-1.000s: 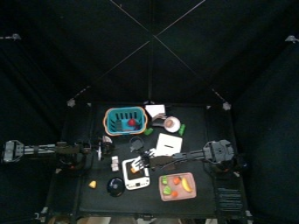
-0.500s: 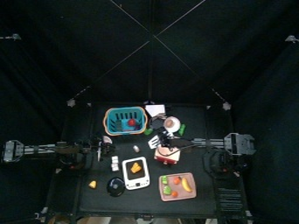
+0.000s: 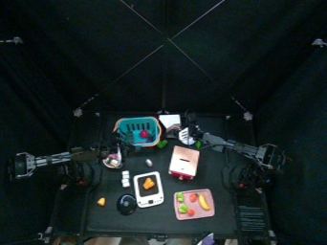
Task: Fix holder
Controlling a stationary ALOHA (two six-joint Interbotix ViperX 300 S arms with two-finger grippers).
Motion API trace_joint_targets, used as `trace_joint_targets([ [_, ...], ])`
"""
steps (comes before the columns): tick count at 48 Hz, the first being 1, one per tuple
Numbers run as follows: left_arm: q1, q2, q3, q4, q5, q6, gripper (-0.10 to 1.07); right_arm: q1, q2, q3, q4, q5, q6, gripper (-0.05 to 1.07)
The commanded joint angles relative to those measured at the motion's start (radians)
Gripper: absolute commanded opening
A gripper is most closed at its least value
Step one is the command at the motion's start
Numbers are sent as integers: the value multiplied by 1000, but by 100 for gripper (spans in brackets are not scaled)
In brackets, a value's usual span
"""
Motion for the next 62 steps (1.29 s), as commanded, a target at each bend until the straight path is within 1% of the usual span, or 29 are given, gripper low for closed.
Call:
trace_joint_targets([
  [1, 44, 84, -103, -20, -14, 0, 44, -48, 11, -12, -11, -15, 0, 101],
  [7, 69, 198, -195, -31, -55, 0, 44, -100, 34, -18, -14, -23, 0, 101],
  [12, 94, 324, -281, -34, -104, 0, 44, -150, 37, -14, -6, -37, 5, 101],
  [17, 121, 434, -364, -49, -144, 0, 44, -196, 48, -12, 5, -77, 5, 101],
  [23, 140, 560, -466, -78, -181, 0, 44, -210, 78, -15, 6, -124, 3, 101],
  [27, 144, 615, -517, -83, -190, 0, 44, -218, 103, -18, 3, -138, 2, 101],
  [36, 147, 692, -591, -92, -178, -2, 44, -253, 124, -12, 9, -152, 5, 101],
  [40, 147, 716, -617, -107, -149, -2, 44, -258, 133, -14, 14, -153, 5, 101],
  [46, 147, 736, -650, -123, -75, -2, 44, -267, 140, -12, 25, -155, 6, 101],
  [51, 147, 738, -649, -121, -40, -2, 44, -268, 152, -18, 23, -166, 5, 101],
  [62, 147, 710, -609, -123, -35, -2, 44, -273, 198, -43, 26, -190, 5, 101],
])
